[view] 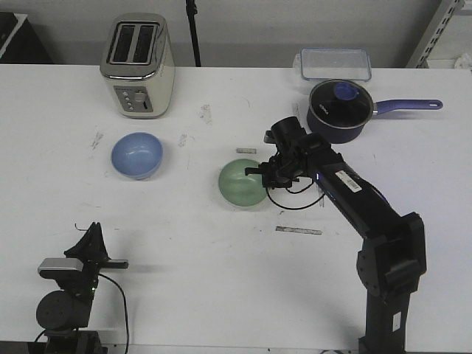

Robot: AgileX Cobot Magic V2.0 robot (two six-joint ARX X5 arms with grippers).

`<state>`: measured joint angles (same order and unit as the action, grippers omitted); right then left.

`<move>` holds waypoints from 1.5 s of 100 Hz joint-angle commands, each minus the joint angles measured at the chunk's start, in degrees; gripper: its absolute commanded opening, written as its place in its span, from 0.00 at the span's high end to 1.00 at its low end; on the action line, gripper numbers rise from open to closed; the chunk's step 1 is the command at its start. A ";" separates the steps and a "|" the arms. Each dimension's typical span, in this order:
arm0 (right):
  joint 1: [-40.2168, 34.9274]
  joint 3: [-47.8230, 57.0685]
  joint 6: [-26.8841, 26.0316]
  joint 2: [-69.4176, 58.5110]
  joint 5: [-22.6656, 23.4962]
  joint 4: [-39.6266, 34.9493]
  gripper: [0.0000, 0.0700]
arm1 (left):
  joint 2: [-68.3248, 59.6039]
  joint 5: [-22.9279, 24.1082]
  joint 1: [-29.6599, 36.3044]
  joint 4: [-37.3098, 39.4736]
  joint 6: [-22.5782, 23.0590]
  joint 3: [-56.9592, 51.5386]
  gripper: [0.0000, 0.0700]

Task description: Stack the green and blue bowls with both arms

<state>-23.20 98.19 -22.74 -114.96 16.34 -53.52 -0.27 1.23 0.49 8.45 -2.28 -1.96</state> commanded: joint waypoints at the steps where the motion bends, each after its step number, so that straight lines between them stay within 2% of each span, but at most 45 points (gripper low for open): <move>1: -0.28 1.09 0.31 -2.19 0.17 0.09 0.99 | 0.09 0.04 -0.11 0.61 -0.15 1.29 1.00; 23: -0.52 1.09 0.26 -3.28 0.39 -0.44 0.98 | 0.09 0.04 -0.11 0.63 -0.15 1.29 1.00; 33: -0.50 1.09 0.26 -3.28 0.31 0.35 0.95 | 0.09 0.04 -0.11 0.61 -0.17 1.29 1.00; 40: -0.50 1.11 0.09 -3.13 0.33 0.79 0.83 | 0.09 0.04 -0.11 0.61 -0.15 1.29 1.00; 42: -0.50 1.11 0.11 -2.84 0.31 0.81 0.76 | 0.09 0.04 -0.11 0.61 -0.17 1.29 1.00; 54: -0.26 1.11 0.26 -1.66 0.13 1.14 0.59 | 0.09 0.04 -0.11 0.61 -0.15 1.29 1.00; 66: -0.11 1.11 0.63 -0.24 0.13 1.22 0.37 | 0.09 0.04 -0.11 0.61 -0.15 1.29 1.00; 76: -0.11 1.11 1.40 1.16 0.09 1.22 0.31 | 0.09 0.04 -0.11 0.61 -0.15 1.29 1.00; 85: -0.13 1.11 2.51 2.75 -0.28 1.64 0.31 | 0.09 0.04 -0.11 0.61 -0.15 1.29 1.00; 99: -0.20 1.09 7.43 6.08 -2.08 3.43 0.31 | 0.09 0.04 -0.11 0.61 -0.17 1.29 1.00; 107: -0.33 1.09 12.41 8.48 -5.20 4.90 0.31 | 0.09 0.04 -0.11 0.63 -0.17 1.29 1.00; 118: -0.35 0.26 16.35 12.26 -11.26 8.37 0.32 | 0.09 0.04 -0.11 0.63 -0.15 1.29 1.00; 124: -0.11 -1.99 17.97 15.10 -14.29 12.15 0.42 | 0.09 0.04 -0.11 0.61 -0.17 1.29 1.00; 135: 1.44 -9.79 20.06 21.51 -17.05 21.88 0.74 | 0.09 0.04 -0.11 0.61 -0.15 1.29 1.00; 139: 2.12 -13.40 20.31 24.11 -17.59 25.59 0.82 | 0.09 0.04 -0.11 0.63 -0.15 1.29 1.00; 150: 4.52 -23.54 20.79 31.34 -17.92 34.53 0.89 | 0.09 0.04 -0.11 0.63 -0.17 1.29 1.00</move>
<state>-19.51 78.94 -3.38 -85.91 -1.32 -22.98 -0.27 1.23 0.49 8.45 -2.31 -1.96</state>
